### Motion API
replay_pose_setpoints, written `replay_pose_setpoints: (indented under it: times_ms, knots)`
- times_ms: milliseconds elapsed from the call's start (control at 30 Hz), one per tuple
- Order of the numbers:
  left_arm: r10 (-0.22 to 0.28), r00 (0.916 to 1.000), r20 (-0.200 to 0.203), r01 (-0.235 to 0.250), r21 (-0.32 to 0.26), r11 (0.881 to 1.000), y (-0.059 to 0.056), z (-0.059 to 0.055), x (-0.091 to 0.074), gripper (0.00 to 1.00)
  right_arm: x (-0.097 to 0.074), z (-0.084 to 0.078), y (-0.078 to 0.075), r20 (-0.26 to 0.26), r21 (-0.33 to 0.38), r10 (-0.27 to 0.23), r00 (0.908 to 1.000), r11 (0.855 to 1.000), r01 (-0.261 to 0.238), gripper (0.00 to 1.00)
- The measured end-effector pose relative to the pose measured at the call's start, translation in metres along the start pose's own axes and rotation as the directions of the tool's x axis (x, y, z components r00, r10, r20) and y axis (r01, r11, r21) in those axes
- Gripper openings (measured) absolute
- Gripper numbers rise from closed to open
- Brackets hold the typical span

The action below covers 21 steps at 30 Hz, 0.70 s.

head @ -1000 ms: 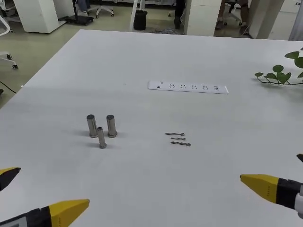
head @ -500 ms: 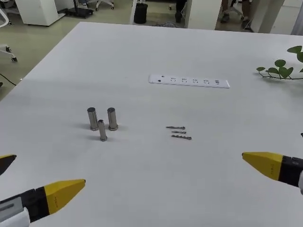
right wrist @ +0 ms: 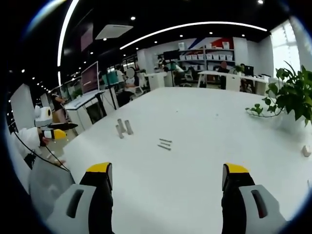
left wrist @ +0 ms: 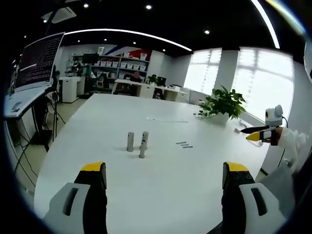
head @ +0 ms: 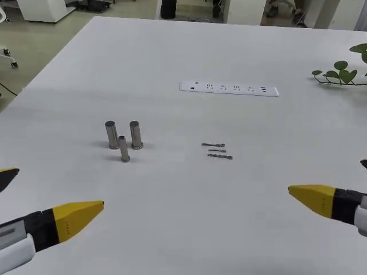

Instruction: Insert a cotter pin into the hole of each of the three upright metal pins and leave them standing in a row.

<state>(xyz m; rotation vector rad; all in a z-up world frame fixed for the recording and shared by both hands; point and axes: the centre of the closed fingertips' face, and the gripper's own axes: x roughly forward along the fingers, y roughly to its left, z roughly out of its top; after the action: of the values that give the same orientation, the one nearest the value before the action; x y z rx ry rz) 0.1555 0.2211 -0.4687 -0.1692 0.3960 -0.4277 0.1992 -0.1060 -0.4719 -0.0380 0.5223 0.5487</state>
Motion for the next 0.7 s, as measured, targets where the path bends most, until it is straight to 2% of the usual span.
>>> replay_pose_setpoints:
  times_ms: [133, 700]
  knots:
    - [0.0, 0.9999, -0.011, 0.0, 0.003, 1.0, 0.0001, -0.004, 0.0006, 0.99, 0.0007, -0.0048, -0.0003, -0.022, -0.017, -0.004, 0.9997, 1.0, 0.004, 0.92]
    - [0.014, 0.9993, -0.036, -0.013, 0.021, 1.0, 0.0074, -0.0097, 0.0012, 0.99, 0.0009, -0.0089, 0.0028, -0.031, -0.012, -0.003, 0.9995, 1.0, 0.002, 0.91]
